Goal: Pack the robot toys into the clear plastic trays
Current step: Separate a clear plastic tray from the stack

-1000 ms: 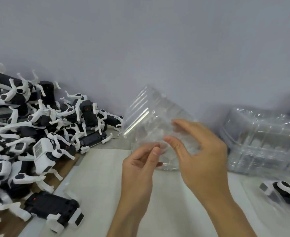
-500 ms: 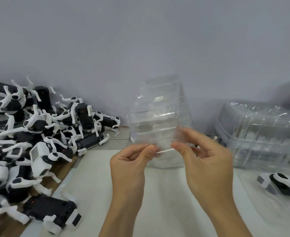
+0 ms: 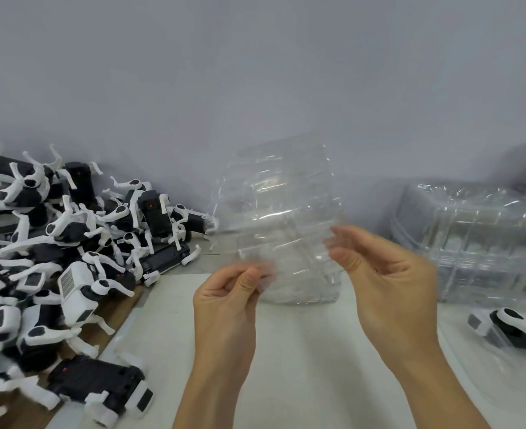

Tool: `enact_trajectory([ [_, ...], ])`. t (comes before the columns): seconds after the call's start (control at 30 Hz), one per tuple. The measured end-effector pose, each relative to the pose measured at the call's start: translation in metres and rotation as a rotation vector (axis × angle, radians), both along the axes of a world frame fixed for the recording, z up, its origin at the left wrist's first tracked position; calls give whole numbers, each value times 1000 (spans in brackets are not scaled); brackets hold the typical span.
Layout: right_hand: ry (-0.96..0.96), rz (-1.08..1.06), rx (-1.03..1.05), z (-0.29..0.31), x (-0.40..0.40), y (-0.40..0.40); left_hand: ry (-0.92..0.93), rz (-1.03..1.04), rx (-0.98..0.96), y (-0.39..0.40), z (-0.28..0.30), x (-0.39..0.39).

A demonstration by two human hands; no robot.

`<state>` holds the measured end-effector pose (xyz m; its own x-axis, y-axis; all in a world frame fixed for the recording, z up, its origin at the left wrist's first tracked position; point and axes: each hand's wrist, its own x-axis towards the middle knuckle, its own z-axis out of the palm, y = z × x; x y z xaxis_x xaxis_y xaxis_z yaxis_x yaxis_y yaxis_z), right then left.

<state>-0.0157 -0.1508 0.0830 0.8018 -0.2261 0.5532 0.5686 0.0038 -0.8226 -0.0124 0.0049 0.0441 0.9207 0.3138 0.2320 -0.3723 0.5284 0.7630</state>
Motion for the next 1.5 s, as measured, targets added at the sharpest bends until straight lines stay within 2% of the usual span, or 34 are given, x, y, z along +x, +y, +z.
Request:
enact_trajectory([
  [0.3,10,-135,156,8,9,-25,26,51,-323,31,-1,4],
  [0.5,-66,-244,23,31,31,-28,44,32,-552,39,1,2],
  [0.63,-67,-248,-260,59,58,-14,192,100,-548,44,-7,6],
  [0.7,-61,-242,-333,65,62,-8,259,138,-562,44,-8,9],
  [0.83,-121,-324,-312,62,43,-16,230,177,-616,31,2,12],
  [0.97,-208,-468,-227,55,13,-38,220,106,-646,6,27,32],
  [1.03,-232,-516,-202,54,3,-47,274,94,-577,-10,45,52],
  [1.13,-250,-538,-193,56,-3,-55,412,41,-300,-40,60,64],
  [1.2,-256,-522,-211,56,-4,-56,437,30,-162,-51,58,60],
  [1.33,-218,-383,-308,48,-7,-48,494,226,97,-50,39,43],
  [1.5,-236,-161,-474,44,-12,-31,427,392,183,-16,17,14],
])
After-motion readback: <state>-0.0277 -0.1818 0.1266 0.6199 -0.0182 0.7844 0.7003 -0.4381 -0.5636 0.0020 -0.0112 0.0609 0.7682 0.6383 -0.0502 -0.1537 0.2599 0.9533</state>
